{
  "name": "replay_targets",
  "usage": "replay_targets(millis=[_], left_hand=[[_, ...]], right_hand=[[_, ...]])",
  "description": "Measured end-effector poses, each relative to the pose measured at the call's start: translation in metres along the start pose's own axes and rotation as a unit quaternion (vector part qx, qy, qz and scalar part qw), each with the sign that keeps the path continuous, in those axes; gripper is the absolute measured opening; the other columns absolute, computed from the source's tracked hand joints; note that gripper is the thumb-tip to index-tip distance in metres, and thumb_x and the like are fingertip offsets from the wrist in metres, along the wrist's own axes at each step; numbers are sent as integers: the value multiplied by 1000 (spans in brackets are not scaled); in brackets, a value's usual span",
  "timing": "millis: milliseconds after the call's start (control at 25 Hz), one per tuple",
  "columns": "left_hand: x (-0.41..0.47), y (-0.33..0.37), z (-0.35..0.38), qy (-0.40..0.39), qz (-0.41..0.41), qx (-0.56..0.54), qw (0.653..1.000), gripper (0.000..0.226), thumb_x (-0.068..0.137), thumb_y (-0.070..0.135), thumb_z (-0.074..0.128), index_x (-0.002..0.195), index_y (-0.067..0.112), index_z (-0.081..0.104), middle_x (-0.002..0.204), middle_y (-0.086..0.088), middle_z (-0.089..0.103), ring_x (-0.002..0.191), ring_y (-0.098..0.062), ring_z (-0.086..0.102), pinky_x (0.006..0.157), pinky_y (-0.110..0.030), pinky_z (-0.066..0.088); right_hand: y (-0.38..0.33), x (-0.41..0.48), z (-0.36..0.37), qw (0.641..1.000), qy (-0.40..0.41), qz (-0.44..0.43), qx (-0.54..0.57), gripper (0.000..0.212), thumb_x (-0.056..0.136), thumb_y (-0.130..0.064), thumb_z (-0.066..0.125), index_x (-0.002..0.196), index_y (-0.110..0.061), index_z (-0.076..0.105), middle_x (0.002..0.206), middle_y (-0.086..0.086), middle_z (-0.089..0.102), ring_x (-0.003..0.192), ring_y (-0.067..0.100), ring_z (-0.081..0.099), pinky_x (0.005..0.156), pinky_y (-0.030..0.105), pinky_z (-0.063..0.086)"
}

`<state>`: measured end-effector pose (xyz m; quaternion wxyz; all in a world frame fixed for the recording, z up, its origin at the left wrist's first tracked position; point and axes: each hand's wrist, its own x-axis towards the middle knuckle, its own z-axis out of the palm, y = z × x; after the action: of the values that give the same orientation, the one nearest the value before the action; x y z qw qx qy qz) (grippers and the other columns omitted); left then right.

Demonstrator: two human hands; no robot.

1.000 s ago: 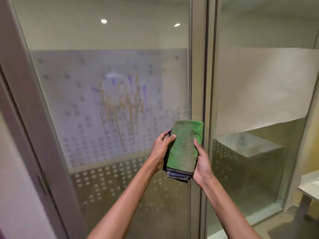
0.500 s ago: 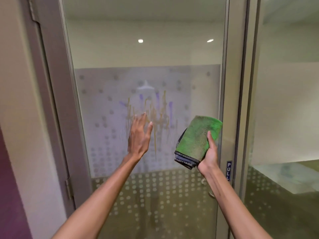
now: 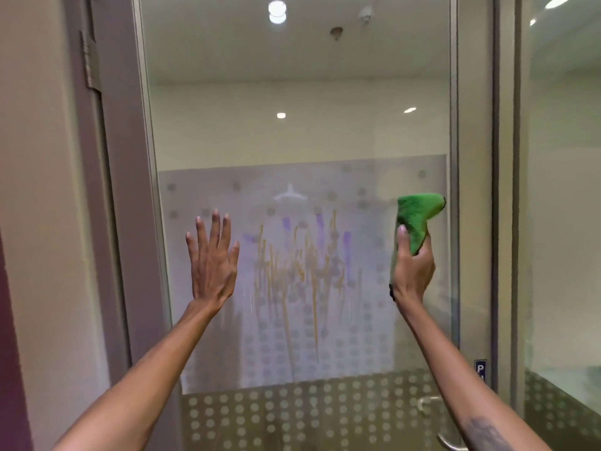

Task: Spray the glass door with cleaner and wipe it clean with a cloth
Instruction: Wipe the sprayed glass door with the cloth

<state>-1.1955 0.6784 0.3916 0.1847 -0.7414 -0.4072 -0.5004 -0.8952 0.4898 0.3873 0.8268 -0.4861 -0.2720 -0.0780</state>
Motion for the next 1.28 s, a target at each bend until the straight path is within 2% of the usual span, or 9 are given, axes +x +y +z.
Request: replay_targets(millis=[80, 160, 320, 480, 680, 880, 1040, 1200, 1280], left_hand=[[-1, -18, 12, -11, -7, 8, 1000, 63, 106, 41, 22, 163, 23, 4, 171, 3, -6, 157, -30, -15, 125, -59, -8], [-4, -34, 26, -32, -27, 0, 999, 62, 105, 44, 19, 162, 29, -1, 170, 6, -9, 156, -29, -20, 122, -63, -11], [-6, -53, 53, -14, -28, -10, 999, 60, 105, 46, 17, 160, 36, -7, 170, 8, -14, 154, -31, -24, 120, -68, -9], [-6, -57, 70, 37, -9, 3, 999, 59, 107, 43, 20, 162, 34, 2, 171, 6, -5, 157, -35, -13, 120, -70, -4], [-7, -60, 79, 82, 4, -2, 997, 58, 108, 42, 20, 163, 31, 7, 172, 4, 1, 158, -35, -6, 120, -70, -1], [-7, -63, 83, 105, 18, -19, 994, 58, 108, 40, 26, 163, 30, 8, 171, 6, 5, 158, -31, -2, 122, -67, -1], [-10, -68, 84, 122, 29, -46, 991, 60, 107, 32, 34, 163, 20, 16, 170, 6, 12, 159, -27, 3, 125, -60, -2], [-16, -73, 81, 120, 19, -28, 992, 56, 108, 23, 38, 161, 16, 23, 169, 0, 20, 157, -30, 12, 125, -61, 9], [-20, -72, 81, 116, 20, -16, 993, 55, 108, 26, 36, 161, 17, 23, 169, -1, 20, 157, -32, 11, 124, -63, 8]], right_hand=[[8, 9, 26, 996, -30, -28, -77, 52, 98, -50, 56, 145, -28, 50, 142, 8, 62, 131, 31, 57, 104, 43, 47], [19, 13, 46, 990, -80, -41, -108, 63, 99, -40, 60, 157, -28, 36, 165, 6, 35, 152, 26, 33, 121, 47, 33], [45, 10, 73, 989, -53, -64, -123, 71, 91, -47, 54, 157, -27, 35, 167, 11, 30, 155, 33, 27, 125, 48, 24], [51, -2, 105, 992, 12, -43, -122, 73, 95, -50, 45, 161, -28, 24, 170, 5, 20, 158, 37, 11, 127, 54, 5], [33, -50, 168, 966, -33, -190, -171, 77, 90, -36, 54, 160, -22, 27, 171, 2, 20, 159, 24, 10, 128, 56, 3], [33, -96, 214, 878, -109, -336, -324, 73, 95, -66, 44, 159, -35, 29, 172, -6, 14, 160, 23, 6, 126, 52, 3], [79, -119, 197, 759, -164, -510, -369, 66, 96, -56, 52, 157, -33, 37, 169, -3, 26, 159, 29, 16, 124, 61, 17], [133, -109, 133, 639, -246, -593, -424, 84, 86, -45, 63, 160, -34, 26, 172, -4, 15, 160, 29, 11, 125, 62, 13], [145, -85, 100, 635, -232, -586, -447, 92, 81, -39, 64, 161, -35, 20, 172, -4, 10, 160, 29, 10, 124, 64, 12]])
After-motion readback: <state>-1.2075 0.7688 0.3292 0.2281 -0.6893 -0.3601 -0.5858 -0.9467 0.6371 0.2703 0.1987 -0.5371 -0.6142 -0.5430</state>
